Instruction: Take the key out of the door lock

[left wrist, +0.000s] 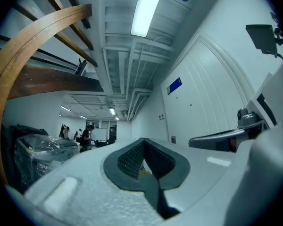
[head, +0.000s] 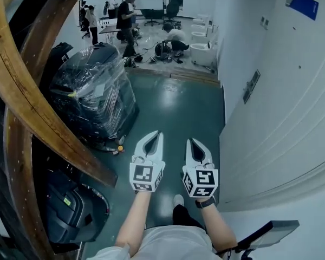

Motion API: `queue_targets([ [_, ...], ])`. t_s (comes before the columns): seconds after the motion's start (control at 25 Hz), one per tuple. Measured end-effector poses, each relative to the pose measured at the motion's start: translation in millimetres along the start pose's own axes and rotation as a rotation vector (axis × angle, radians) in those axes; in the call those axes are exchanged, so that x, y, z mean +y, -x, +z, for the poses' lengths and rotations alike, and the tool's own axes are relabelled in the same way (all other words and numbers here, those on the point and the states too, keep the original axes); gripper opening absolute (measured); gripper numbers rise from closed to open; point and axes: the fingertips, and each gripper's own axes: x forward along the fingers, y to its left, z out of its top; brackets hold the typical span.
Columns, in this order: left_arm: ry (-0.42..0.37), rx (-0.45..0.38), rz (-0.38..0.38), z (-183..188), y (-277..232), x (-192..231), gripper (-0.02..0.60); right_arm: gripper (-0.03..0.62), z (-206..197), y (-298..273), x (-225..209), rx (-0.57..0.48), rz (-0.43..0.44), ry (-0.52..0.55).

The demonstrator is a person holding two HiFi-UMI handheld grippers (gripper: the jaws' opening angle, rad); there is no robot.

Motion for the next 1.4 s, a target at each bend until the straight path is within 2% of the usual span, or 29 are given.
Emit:
queue_targets([
  [0.24, -0.035, -0.015, 0.037, 7, -90, 28, 0.000, -0.006, 17, -90, -43, -0.025, 0.067, -0.033],
  [0.44, -0.054, -0.018, 0.052, 4, -144, 34, 0.000, -0.006, 36, -142, -77, -0.056, 0.101, -0.041],
  [0.6, -0.043, 0.036, 0.080, -21, -172, 54, 0.000, -0.006, 21, -177, -82, -0.015, 0.135, -0.056],
  [0.8, -0.044, 0.029, 0.094, -26, -211, 79, 0.000, -0.006, 17, -223, -93, 0.005, 0.151, -0.052],
  [1.0, -0.015, 0.037, 0.077, -50, -265, 111, 0.000, -0.006, 11, -277, -113, 0.025, 0.121, -0.034],
  [1.4, -0.004, 0.004, -0.044, -61, -393, 202, 0.000, -0.006, 24, -429, -130, 0.023, 0.020, -0.019],
])
